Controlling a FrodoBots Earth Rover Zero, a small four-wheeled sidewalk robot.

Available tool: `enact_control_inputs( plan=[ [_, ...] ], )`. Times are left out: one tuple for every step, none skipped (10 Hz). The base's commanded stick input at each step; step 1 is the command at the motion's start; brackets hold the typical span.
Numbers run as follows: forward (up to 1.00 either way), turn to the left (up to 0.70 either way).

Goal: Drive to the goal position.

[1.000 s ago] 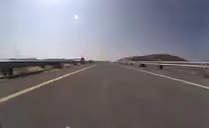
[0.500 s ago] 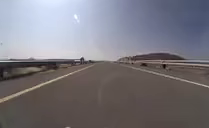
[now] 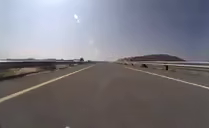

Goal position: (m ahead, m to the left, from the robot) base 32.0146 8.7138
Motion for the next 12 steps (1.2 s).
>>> enact_control_inputs(
  plan=[
    [1.0,0.0],
    [1.0,0.0],
    [1.0,0.0],
    [1.0,0.0],
    [1.0,0.0],
    [1.0,0.0],
    [1.0,0.0],
    [1.0,0.0],
    [1.0,0.0],
    [1.0,0.0],
    [1.0,0.0],
    [1.0,0.0]
  ],
)
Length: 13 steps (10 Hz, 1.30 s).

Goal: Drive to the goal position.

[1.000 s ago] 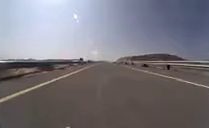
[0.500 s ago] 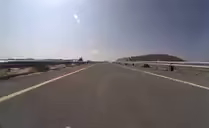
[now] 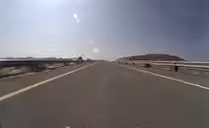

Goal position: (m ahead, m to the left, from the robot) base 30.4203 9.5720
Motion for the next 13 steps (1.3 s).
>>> enact_control_inputs(
  plan=[
    [1.0,0.0],
    [1.0,0.0],
    [1.0,0.0],
    [1.0,0.0],
    [1.0,0.0],
    [1.0,0.0],
    [1.0,0.0],
    [1.0,0.0],
    [1.0,0.0],
    [1.0,0.0],
    [1.0,0.0],
    [1.0,0.0],
    [1.0,0.0]
  ],
)
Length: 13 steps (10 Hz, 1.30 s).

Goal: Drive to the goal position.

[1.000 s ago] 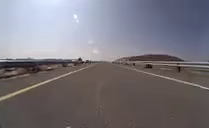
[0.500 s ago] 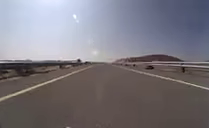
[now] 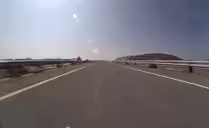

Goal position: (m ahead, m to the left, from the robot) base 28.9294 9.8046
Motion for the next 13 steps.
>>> enact_control_inputs(
  plan=[
    [1.0,0.0],
    [1.0,0.0],
    [1.0,0.0],
    [1.0,0.0],
    [1.0,0.0],
    [1.0,0.0],
    [1.0,0.0],
    [1.0,0.0],
    [1.0,0.0],
    [1.0,0.0],
    [1.0,0.0],
    [1.0,0.0],
    [1.0,0.0]
  ],
)
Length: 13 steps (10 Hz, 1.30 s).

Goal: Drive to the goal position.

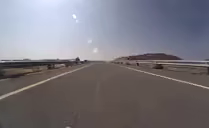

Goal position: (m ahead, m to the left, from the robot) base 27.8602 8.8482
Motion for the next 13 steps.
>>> enact_control_inputs(
  plan=[
    [1.0,0.0],
    [1.0,0.0],
    [1.0,0.0],
    [1.0,0.0],
    [1.0,0.0],
    [1.0,0.0],
    [1.0,0.0],
    [1.0,0.0],
    [1.0,0.0],
    [1.0,0.0],
    [1.0,0.0],
    [1.0,0.0],
    [1.0,0.0]
  ],
)
